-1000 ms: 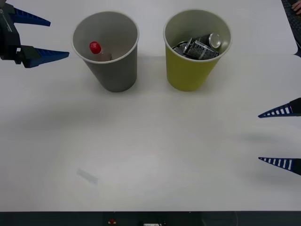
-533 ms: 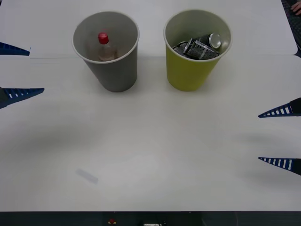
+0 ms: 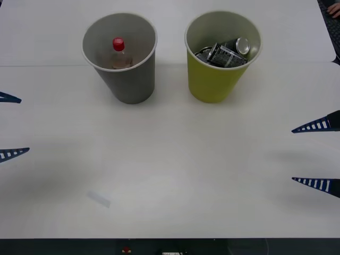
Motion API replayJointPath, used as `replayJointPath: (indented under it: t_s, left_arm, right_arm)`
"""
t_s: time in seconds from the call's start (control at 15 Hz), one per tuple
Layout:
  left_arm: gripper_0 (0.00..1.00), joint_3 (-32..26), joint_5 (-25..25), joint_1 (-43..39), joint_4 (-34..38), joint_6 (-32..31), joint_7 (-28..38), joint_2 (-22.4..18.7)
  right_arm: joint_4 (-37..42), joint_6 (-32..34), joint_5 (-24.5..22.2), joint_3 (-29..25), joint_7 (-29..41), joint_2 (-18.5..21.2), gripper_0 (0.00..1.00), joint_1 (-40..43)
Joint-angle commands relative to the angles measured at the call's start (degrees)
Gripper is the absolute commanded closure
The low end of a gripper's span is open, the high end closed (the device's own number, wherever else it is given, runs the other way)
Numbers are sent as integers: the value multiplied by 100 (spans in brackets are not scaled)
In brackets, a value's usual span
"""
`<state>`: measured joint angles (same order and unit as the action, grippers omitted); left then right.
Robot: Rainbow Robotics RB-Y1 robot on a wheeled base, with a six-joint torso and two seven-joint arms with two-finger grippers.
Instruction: Put the can into the green bin and the plastic bottle into the gray bin
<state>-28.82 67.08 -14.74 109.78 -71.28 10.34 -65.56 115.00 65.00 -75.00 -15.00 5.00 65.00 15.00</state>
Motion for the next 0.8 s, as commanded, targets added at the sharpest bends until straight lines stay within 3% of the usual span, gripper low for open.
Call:
replayJointPath:
  t_s: [0.07, 0.27, 0.8]
  left_arm:
    - [0, -18, -107, -468, 18, 0, -471, -168]
    - [0, -115, -81, -908, 35, 0, -788, -379]
    - [0, -141, -81, -1224, 202, 0, -1069, -265]
  right_arm:
    - [0, 0, 0, 0, 0, 0, 0, 0]
    - [0, 0, 0, 0, 0, 0, 0, 0]
    - [0, 0, 0, 0, 0, 0, 0, 0]
